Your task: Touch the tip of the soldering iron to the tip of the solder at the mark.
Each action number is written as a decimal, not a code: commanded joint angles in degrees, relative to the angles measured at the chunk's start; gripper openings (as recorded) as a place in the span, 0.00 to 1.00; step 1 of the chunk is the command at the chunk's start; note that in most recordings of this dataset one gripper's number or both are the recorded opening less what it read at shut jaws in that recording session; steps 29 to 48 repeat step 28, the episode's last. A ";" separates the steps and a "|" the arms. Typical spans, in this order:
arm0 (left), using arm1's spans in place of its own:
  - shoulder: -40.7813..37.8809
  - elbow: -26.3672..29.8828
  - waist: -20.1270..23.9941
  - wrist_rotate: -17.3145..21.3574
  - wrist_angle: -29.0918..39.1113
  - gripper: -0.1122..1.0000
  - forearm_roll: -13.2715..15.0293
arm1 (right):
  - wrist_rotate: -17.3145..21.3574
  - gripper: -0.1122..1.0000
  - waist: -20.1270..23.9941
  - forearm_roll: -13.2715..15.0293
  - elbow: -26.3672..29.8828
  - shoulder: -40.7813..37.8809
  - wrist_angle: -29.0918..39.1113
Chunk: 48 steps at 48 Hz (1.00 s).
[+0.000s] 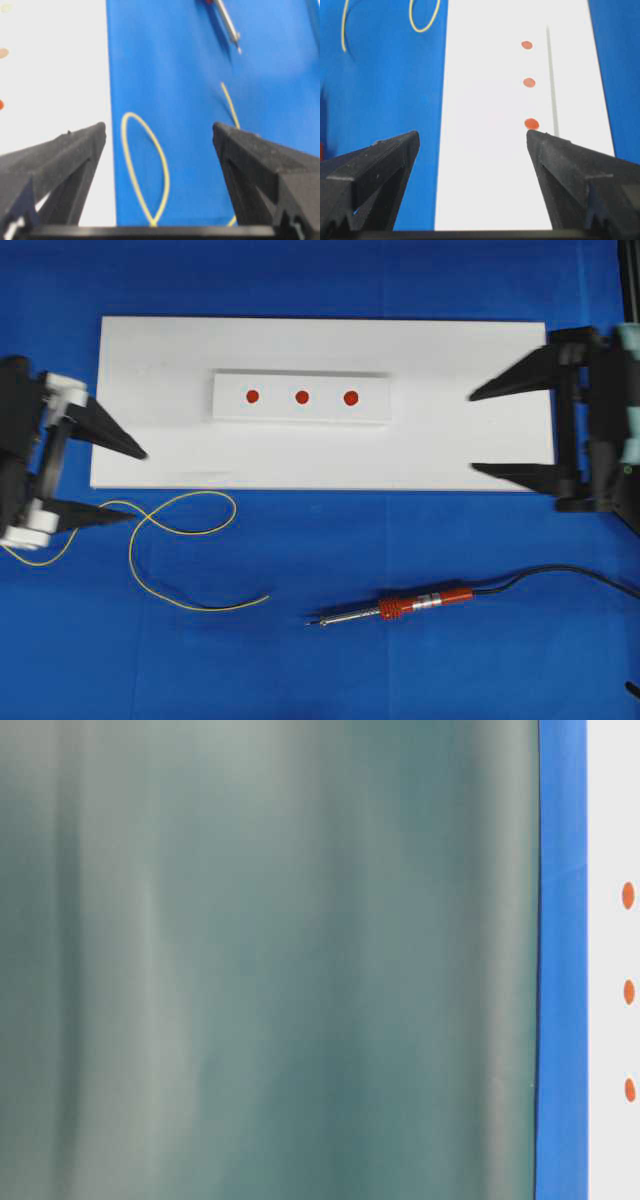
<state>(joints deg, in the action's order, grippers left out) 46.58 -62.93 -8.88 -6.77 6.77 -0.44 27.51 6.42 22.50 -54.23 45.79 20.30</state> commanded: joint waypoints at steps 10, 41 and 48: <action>10.20 -7.65 1.14 1.49 -3.96 0.83 -0.09 | 1.67 0.81 -1.85 -0.62 -12.92 9.14 -9.32; 17.49 -14.33 1.49 1.58 -4.22 0.83 -0.09 | 2.90 0.81 -5.45 -0.70 -20.13 7.21 -17.67; 17.49 -14.33 1.49 1.58 -4.22 0.83 -0.09 | 2.90 0.81 -5.45 -0.70 -20.13 7.21 -17.67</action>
